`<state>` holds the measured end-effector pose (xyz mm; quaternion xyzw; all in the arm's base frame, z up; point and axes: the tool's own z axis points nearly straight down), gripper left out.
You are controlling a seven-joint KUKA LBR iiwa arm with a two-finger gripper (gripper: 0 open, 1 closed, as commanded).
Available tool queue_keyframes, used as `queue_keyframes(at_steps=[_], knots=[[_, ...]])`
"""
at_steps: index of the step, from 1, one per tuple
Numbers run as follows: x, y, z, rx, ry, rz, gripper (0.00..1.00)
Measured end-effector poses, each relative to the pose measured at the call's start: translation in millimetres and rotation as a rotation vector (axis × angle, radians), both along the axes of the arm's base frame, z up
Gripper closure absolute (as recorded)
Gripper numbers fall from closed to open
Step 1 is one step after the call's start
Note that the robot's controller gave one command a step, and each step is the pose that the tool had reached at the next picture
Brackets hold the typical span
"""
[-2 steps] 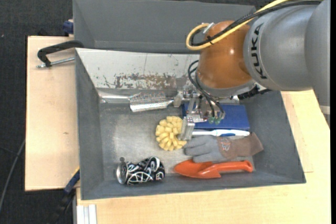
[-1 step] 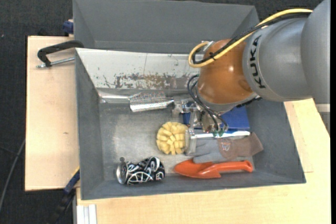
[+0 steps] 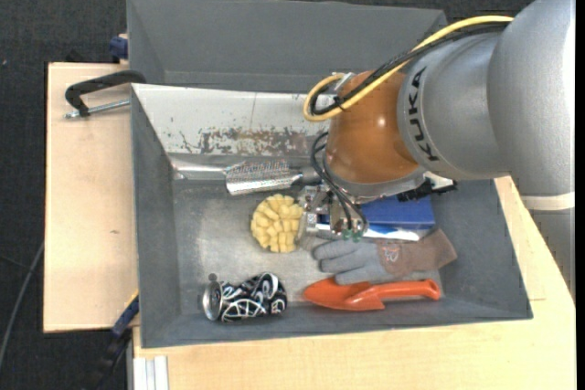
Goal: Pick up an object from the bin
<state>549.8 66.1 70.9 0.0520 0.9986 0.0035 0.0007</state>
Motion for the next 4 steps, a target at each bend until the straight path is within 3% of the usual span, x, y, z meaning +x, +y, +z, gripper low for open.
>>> queue_keyframes(at_steps=[2, 4], knots=[[-1.4, 0, 6, 0.0, 0.003, 0.0, 1.0], [-1.5, 0, 63, 0.001, 0.003, 0.0, 1.0]])
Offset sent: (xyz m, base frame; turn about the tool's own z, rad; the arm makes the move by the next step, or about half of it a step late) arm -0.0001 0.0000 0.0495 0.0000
